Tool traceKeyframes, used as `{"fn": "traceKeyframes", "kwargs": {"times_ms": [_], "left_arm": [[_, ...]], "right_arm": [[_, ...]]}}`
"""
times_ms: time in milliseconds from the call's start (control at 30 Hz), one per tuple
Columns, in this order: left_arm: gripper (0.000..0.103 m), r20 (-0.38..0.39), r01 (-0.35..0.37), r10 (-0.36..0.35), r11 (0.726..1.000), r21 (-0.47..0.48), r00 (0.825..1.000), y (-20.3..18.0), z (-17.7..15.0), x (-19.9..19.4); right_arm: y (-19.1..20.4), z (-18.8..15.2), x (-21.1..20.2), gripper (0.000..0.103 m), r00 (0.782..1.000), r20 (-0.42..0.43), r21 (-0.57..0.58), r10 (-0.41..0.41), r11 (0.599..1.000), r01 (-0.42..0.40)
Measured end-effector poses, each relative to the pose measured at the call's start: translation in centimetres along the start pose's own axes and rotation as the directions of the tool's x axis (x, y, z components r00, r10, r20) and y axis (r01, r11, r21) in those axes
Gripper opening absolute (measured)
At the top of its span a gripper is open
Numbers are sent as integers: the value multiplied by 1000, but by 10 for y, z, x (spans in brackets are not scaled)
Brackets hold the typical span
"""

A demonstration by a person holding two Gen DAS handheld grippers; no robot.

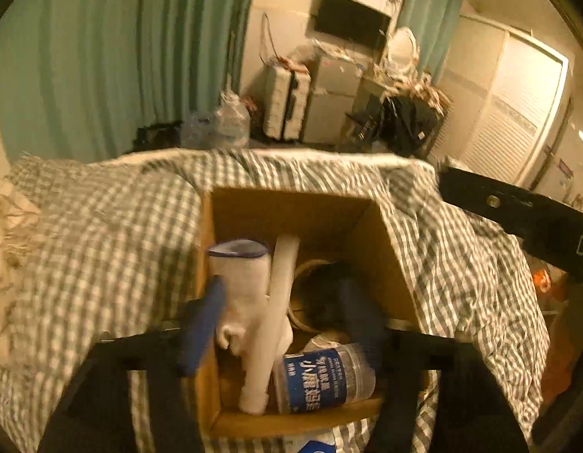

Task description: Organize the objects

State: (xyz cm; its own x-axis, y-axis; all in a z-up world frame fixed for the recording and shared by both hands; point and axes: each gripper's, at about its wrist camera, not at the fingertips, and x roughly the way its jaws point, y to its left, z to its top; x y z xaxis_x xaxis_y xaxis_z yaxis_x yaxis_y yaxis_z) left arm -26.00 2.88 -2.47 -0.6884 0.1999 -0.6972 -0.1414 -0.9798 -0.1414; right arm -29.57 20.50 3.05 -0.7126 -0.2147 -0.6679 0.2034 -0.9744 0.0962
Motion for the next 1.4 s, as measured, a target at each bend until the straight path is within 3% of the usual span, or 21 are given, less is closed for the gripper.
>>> {"fn": "traceKeyframes", "kwargs": {"times_ms": [167,267,433,600,800,967,1100,1300,1400], "left_arm": [[96,73,-48,47,999,1,996,3,3,-57],[102,110,-77,75,997,14,991,6,-4,-89],[103,136,-124,117,992,39,984,13,-38,-128],[103,126,-169,163,985,40,979,21,-76,-141],[103,91,-203,203,979,-6,975,36,-121,-125],[103,-5,-262,262,965,-2,965,50,-155,-90],[103,-93,-269,265,963,-33,960,63,-172,-69],[103,-114,-292,285,955,-53,952,69,-182,-64],[103,-131,-318,309,946,-56,942,72,-186,-59]], "right_arm": [[2,-2,-60,88,996,53,1,-66,998,66],[7,-13,-93,93,993,67,1,-93,996,94],[16,-48,-128,93,990,76,-5,-121,993,122],[33,-85,-134,93,992,64,-26,-110,993,112],[51,-135,-116,93,996,24,-53,-85,995,86],[58,-171,-75,93,993,-108,-54,-41,998,35],[61,-189,-41,93,973,-231,-60,-3,998,-11],[72,-211,-3,91,931,-365,-96,0,995,-38],[81,-221,15,84,903,-430,-118,10,991,-68]]}}
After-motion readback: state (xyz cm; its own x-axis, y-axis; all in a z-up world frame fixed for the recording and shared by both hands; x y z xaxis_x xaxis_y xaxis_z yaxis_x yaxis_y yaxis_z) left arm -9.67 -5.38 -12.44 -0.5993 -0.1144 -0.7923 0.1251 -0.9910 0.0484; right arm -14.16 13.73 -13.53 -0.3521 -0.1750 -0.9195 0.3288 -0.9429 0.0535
